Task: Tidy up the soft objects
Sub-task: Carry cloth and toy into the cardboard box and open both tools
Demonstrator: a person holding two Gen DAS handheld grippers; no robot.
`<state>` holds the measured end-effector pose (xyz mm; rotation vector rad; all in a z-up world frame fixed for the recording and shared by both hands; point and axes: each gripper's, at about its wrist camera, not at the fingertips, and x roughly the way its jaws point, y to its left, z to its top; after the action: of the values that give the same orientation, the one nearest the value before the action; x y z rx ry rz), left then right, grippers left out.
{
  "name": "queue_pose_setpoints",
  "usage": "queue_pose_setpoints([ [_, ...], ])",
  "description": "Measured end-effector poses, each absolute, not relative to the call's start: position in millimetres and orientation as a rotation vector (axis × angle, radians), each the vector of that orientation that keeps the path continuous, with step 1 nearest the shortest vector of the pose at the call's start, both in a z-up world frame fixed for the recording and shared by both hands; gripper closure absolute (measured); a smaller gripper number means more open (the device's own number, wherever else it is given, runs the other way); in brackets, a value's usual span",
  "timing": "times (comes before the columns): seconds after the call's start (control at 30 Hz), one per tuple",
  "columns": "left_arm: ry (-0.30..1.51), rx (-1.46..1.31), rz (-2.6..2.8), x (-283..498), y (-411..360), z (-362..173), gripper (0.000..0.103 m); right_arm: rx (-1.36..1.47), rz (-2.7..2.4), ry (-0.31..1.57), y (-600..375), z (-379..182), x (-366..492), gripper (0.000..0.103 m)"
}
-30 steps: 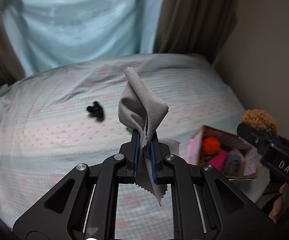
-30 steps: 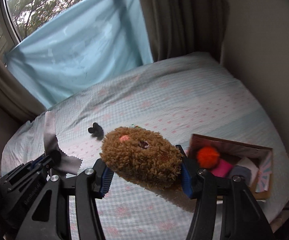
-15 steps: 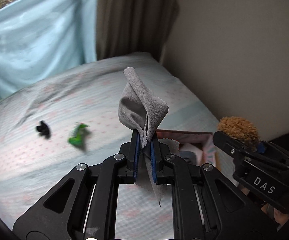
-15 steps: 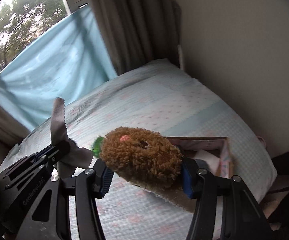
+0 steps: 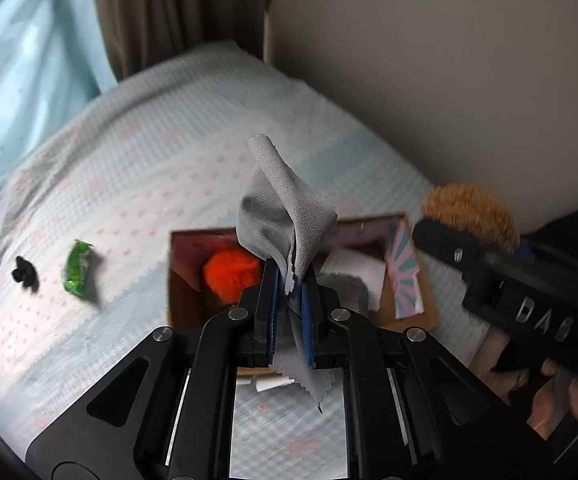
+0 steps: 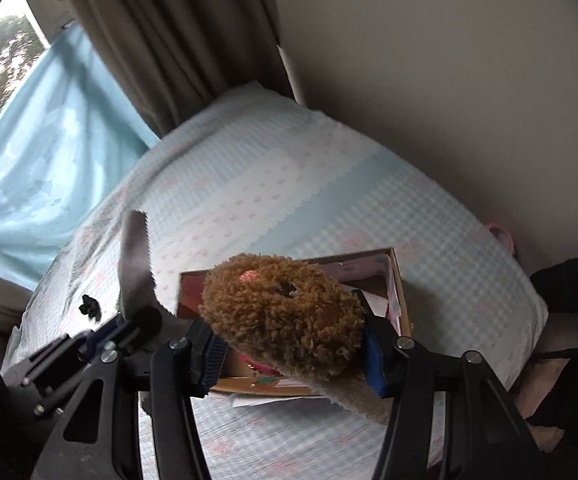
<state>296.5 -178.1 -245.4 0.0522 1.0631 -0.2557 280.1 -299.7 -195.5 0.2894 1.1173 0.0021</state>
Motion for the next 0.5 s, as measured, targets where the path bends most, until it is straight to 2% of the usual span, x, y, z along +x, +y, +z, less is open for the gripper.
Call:
queue_pose_setpoints([
  [0.3,1.261,0.211,-0.305,329,-215,-352,0.095,0.365,-0.008,1.293,-331,-281,314,0.051],
  [0.5,1.331,0.266,-0.319,345,-222,-389,0.094,0.404,-0.001,1.375,-342,-318,335,0.051],
])
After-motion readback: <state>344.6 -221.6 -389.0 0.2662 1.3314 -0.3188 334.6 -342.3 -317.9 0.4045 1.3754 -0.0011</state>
